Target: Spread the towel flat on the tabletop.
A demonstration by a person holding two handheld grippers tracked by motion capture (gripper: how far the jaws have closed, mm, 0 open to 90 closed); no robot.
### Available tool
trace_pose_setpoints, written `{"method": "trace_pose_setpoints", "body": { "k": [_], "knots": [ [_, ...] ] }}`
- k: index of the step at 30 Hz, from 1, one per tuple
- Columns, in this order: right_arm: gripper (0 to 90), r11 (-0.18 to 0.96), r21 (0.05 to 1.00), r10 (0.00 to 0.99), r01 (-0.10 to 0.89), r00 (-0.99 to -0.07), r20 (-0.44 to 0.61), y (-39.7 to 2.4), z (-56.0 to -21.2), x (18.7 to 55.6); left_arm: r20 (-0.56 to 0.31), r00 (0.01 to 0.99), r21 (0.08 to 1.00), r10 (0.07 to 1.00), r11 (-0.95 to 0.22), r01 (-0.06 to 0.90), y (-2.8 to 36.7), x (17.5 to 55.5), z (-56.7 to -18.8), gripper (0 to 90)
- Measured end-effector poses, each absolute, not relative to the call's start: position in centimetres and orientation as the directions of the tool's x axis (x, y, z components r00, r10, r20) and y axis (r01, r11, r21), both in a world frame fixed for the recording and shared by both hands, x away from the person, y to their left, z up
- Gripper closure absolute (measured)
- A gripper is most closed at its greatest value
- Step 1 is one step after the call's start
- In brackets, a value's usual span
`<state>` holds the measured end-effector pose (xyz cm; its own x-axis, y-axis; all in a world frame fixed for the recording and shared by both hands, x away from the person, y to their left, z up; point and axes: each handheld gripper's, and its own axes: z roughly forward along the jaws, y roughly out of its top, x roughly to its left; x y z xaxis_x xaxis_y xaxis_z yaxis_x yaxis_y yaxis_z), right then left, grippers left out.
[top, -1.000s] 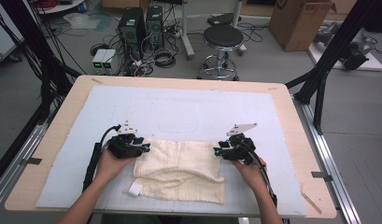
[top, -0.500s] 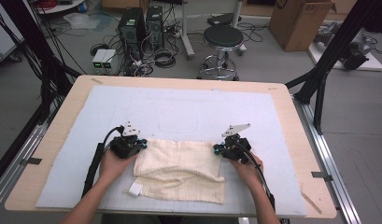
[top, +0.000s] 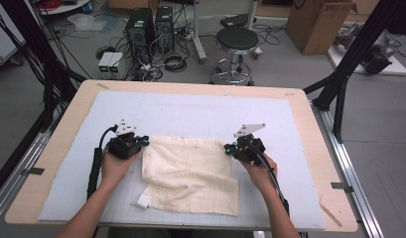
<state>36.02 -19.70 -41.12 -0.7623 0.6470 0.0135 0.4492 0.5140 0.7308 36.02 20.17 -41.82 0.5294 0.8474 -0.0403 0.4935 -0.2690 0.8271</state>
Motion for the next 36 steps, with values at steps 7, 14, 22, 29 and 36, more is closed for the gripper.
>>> {"method": "trace_pose_setpoints", "body": {
  "k": [7, 14, 22, 29, 36],
  "knots": [
    [87.3, 0.488, 0.738, 0.684, 0.465, -0.730, 0.008, -19.1, -39.2, 39.7, -0.010, 0.483, 0.837, 0.876, -0.257, 0.483, 19.7, 40.1, -39.7, 88.5],
    [71.7, 0.391, 0.776, 0.777, 0.494, -0.629, 0.009, -19.7, -37.6, 43.4, -0.043, 0.462, 0.825, 0.886, -0.229, 0.517, 19.2, 43.9, -39.2, 70.2],
    [63.0, 0.406, 0.760, 0.747, 0.506, -0.663, 0.042, -20.2, -38.3, 42.4, -0.063, 0.520, 0.826, 0.852, -0.249, 0.507, 19.8, 42.0, -40.2, 66.4],
    [51.2, 0.391, 0.775, 0.694, 0.496, -0.712, 0.106, -20.4, -38.0, 39.8, -0.076, 0.587, 0.831, 0.806, -0.274, 0.484, 20.4, 38.7, -40.2, 60.2],
    [41.7, 0.424, 0.801, 0.634, 0.422, -0.770, 0.071, -19.7, -37.8, 36.0, -0.066, 0.645, 0.848, 0.761, -0.298, 0.438, 20.6, 34.7, -40.3, 57.0]
  ]
}}
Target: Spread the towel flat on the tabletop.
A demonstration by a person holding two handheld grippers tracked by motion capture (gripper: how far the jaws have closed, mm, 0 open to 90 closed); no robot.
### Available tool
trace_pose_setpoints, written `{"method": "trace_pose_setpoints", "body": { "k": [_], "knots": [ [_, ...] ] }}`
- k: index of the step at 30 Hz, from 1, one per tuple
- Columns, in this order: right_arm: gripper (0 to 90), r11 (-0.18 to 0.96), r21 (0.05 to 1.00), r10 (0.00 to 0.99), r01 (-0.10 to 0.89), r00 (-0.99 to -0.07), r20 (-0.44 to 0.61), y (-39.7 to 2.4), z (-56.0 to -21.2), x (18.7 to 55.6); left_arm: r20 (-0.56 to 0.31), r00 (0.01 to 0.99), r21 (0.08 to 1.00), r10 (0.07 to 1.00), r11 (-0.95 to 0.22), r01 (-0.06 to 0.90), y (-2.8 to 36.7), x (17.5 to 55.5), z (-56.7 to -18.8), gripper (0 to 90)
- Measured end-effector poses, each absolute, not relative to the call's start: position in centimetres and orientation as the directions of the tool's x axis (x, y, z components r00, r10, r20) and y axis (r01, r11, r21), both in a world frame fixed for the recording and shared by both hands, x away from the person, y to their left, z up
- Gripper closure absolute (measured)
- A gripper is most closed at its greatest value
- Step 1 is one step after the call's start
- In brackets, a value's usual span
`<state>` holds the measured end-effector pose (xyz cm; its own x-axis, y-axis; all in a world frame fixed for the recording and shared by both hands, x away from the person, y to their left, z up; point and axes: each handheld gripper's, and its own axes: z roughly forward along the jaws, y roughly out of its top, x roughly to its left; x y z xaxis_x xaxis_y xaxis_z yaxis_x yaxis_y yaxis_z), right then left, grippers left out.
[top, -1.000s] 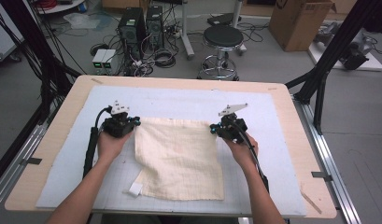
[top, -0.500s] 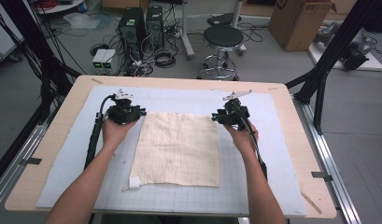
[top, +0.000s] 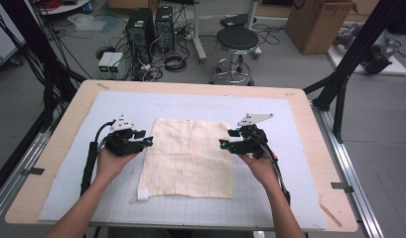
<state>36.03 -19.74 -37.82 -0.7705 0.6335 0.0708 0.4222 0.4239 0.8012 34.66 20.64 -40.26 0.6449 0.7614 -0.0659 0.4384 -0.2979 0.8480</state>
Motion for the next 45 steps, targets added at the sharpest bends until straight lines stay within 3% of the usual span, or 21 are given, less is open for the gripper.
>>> {"method": "trace_pose_setpoints", "body": {
  "k": [7, 16, 18, 22, 30, 34, 37, 40, 45],
  "knots": [
    [37.3, 0.426, 0.817, 0.600, 0.389, -0.797, 0.067, -20.0, -39.1, 32.4, -0.035, 0.677, 0.858, 0.735, -0.325, 0.397, 20.6, 30.6, -40.7, 47.2],
    [45.6, 0.490, 0.797, 0.513, 0.352, -0.856, 0.063, -19.8, -41.4, 28.4, -0.046, 0.759, 0.843, 0.649, -0.382, 0.378, 20.7, 26.5, -42.5, 47.2],
    [47.1, 0.497, 0.790, 0.502, 0.359, -0.862, 0.076, -19.8, -41.9, 27.7, -0.052, 0.784, 0.833, 0.618, -0.406, 0.376, 20.8, 26.1, -42.7, 54.1],
    [51.8, 0.535, 0.757, 0.485, 0.375, -0.870, 0.088, -19.9, -43.2, 26.6, -0.068, 0.805, 0.817, 0.590, -0.430, 0.384, 20.7, 25.6, -43.5, 57.3],
    [58.8, 0.576, 0.721, 0.477, 0.385, -0.875, 0.086, -20.1, -44.1, 26.0, -0.041, 0.833, 0.778, 0.552, -0.506, 0.373, 20.3, 25.0, -44.5, 58.5],
    [69.9, 0.587, 0.722, 0.482, 0.366, -0.875, 0.052, -20.0, -44.2, 26.0, -0.037, 0.848, 0.784, 0.529, -0.511, 0.353, 20.4, 25.1, -44.6, 71.2],
    [80.4, 0.577, 0.724, 0.471, 0.379, -0.878, 0.084, -20.1, -44.3, 26.3, -0.030, 0.850, 0.782, 0.525, -0.518, 0.347, 20.3, 25.1, -44.6, 83.5],
    [87.7, 0.570, 0.720, 0.461, 0.396, -0.880, 0.118, -20.2, -44.2, 26.6, -0.037, 0.851, 0.781, 0.524, -0.516, 0.352, 20.4, 25.0, -44.5, 87.3],
    [88.1, 0.570, 0.724, 0.456, 0.390, -0.882, 0.116, -20.2, -44.0, 26.3, -0.060, 0.870, 0.793, 0.490, -0.506, 0.340, 20.4, 24.6, -44.0, 88.0]
  ]
}}
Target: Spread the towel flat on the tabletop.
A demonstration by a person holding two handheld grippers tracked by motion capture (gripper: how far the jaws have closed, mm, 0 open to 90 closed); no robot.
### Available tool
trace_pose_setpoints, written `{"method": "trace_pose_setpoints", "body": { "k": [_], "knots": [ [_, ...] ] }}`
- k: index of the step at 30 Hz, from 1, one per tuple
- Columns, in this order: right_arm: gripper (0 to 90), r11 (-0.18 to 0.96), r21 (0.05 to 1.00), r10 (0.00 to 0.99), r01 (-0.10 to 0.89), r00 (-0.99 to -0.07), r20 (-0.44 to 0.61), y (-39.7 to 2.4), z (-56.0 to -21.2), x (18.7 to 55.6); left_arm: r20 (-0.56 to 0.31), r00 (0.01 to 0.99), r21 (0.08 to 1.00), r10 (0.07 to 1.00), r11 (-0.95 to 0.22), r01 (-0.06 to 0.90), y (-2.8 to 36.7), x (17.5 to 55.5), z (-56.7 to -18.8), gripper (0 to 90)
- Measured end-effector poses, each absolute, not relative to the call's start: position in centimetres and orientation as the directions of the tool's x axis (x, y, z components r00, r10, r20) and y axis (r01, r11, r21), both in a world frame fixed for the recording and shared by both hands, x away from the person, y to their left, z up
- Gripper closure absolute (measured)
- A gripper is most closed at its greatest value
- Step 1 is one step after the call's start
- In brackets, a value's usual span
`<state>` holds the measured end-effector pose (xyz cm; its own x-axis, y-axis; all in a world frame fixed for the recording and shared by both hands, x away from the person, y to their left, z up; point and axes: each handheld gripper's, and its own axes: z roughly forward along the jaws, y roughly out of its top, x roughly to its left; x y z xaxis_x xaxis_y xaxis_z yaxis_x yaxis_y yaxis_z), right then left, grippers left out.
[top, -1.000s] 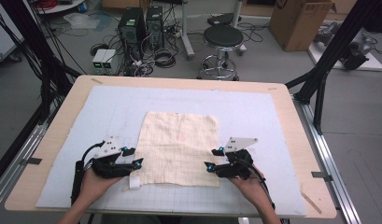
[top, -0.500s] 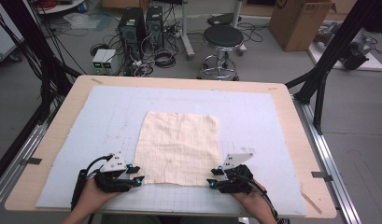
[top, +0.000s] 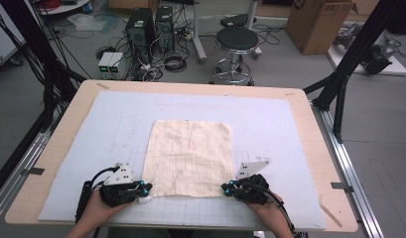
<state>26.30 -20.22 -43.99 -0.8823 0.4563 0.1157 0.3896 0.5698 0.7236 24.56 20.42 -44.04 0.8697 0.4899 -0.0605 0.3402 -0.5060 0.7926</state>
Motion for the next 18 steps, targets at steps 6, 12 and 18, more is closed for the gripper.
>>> {"method": "trace_pose_setpoints", "body": {
  "k": [6, 12, 18],
  "knots": [
    [88.2, 0.556, 0.737, 0.451, 0.383, -0.884, 0.119, -20.5, -43.6, 25.8, -0.056, 0.869, 0.804, 0.492, -0.494, 0.331, 20.7, 24.2, -43.7, 88.0],
    [88.3, 0.543, 0.747, 0.442, 0.382, -0.887, 0.132, -20.7, -43.3, 25.2, -0.059, 0.866, 0.811, 0.497, -0.482, 0.332, 21.2, 23.7, -43.5, 88.0],
    [88.3, 0.547, 0.745, 0.431, 0.381, -0.891, 0.139, -20.7, -43.2, 24.5, -0.065, 0.869, 0.815, 0.491, -0.477, 0.330, 21.4, 22.9, -43.4, 88.0]
  ]
}}
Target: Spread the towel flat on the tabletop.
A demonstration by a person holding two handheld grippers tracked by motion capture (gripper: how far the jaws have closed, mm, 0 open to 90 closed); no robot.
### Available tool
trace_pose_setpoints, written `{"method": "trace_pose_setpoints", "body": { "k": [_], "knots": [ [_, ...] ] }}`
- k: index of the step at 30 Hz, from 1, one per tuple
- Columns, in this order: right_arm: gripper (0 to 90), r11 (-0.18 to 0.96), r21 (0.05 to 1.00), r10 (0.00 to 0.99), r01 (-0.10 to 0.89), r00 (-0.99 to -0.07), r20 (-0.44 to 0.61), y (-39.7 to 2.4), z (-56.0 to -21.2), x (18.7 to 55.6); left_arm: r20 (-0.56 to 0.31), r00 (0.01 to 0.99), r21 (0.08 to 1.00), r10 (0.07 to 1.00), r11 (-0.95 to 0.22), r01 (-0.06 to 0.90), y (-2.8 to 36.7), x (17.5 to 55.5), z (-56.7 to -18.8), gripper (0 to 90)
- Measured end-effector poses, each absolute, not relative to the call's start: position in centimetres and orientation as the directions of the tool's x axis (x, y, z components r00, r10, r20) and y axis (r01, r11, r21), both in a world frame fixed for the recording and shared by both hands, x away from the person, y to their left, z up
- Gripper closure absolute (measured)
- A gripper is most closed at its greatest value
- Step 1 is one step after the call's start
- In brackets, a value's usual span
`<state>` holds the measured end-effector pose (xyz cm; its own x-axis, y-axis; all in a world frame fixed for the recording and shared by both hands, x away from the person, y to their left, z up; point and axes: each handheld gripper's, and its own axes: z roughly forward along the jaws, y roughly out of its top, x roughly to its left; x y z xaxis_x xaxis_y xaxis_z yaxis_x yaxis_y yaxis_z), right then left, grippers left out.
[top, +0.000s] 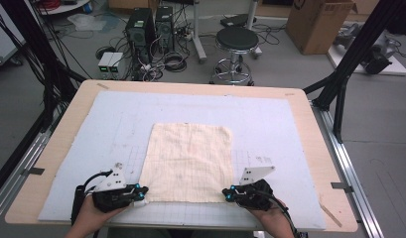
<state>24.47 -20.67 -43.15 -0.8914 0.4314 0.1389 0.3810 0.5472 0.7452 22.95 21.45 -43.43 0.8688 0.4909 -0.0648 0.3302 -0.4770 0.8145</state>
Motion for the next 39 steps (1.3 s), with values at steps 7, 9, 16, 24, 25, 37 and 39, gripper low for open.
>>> {"method": "trace_pose_setpoints", "body": {
  "k": [7, 9, 16, 24, 25, 37, 39],
  "knots": [
    [88.2, 0.560, 0.734, 0.415, 0.385, -0.897, 0.153, -20.7, -43.4, 23.8, -0.065, 0.868, 0.806, 0.493, -0.486, 0.337, 21.5, 22.4, -43.5, 88.0],
    [86.6, 0.562, 0.733, 0.418, 0.384, -0.896, 0.149, -20.7, -43.4, 23.7, -0.066, 0.863, 0.807, 0.501, -0.482, 0.342, 21.5, 22.4, -43.4, 87.3],
    [69.7, 0.495, 0.773, 0.445, 0.398, -0.880, 0.168, -21.2, -43.1, 24.0, -0.082, 0.838, 0.830, 0.540, -0.428, 0.357, 21.9, 22.9, -43.2, 68.5],
    [53.9, 0.419, 0.814, 0.493, 0.402, -0.854, 0.168, -21.8, -42.5, 24.9, -0.109, 0.813, 0.851, 0.573, -0.368, 0.374, 22.4, 23.9, -42.9, 63.0],
    [53.5, 0.417, 0.812, 0.502, 0.408, -0.848, 0.169, -21.8, -42.4, 25.0, -0.112, 0.811, 0.854, 0.574, -0.362, 0.373, 22.5, 24.0, -42.9, 62.3],
    [33.7, 0.380, 0.834, 0.560, 0.399, -0.817, 0.136, -21.6, -42.1, 26.1, -0.127, 0.800, 0.871, 0.586, -0.321, 0.373, 22.6, 24.8, -42.8, 50.8],
    [32.6, 0.383, 0.834, 0.564, 0.398, -0.815, 0.130, -21.7, -42.1, 26.1, -0.119, 0.800, 0.869, 0.588, -0.329, 0.371, 22.6, 24.9, -42.8, 50.5]
  ]
}}
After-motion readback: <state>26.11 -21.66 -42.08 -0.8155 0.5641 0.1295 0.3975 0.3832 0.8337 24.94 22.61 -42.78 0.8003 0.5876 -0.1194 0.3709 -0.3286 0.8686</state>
